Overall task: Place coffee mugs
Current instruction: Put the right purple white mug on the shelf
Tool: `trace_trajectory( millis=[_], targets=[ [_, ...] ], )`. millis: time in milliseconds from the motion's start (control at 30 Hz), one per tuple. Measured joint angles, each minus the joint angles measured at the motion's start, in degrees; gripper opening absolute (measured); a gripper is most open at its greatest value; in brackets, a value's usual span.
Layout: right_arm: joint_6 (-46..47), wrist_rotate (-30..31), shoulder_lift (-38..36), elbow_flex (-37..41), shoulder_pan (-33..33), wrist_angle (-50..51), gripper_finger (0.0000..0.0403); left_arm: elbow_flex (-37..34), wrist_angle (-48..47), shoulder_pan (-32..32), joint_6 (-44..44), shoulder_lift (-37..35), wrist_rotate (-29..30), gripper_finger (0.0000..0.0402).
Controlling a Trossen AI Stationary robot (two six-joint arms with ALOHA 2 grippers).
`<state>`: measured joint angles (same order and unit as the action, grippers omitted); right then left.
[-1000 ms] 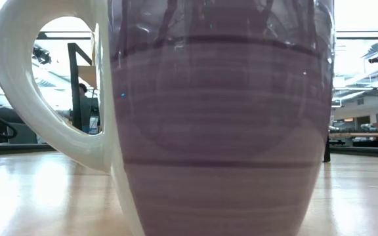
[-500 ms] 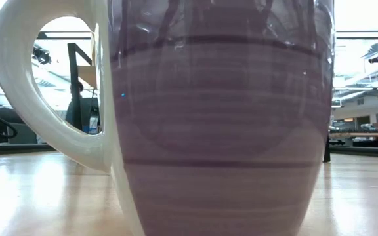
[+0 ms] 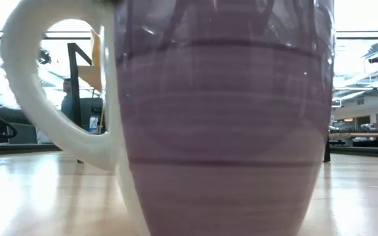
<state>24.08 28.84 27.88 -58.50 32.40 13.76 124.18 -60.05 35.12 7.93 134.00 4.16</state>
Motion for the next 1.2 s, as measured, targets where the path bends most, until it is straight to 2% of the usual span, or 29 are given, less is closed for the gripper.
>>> trace_trajectory(
  millis=[233,433,667,867,1200],
  targets=[
    [0.3,0.0,0.0,0.0,0.0,0.0,0.0073,0.0,-1.5,-1.3,-1.9,0.9,-0.2,0.0094],
    [0.4,0.0,0.0,0.0,0.0,0.0,0.0073,0.0,-1.4,-4.3,-8.4,0.9,-1.8,0.0023],
    [0.4,0.0,0.0,0.0,0.0,0.0,0.0073,0.0,-1.3,-9.5,-19.7,0.8,-2.4,0.0027],
    [1.3,0.0,0.0,0.0,0.0,0.0,0.0073,0.1,-0.8,-12.9,-29.2,0.6,-6.3,0.0025],
    [1.5,-0.4,0.0,0.0,0.0,0.0,0.0073,0.1,0.6,-13.3,-31.6,0.6,-6.9,0.0034]
  ],
)
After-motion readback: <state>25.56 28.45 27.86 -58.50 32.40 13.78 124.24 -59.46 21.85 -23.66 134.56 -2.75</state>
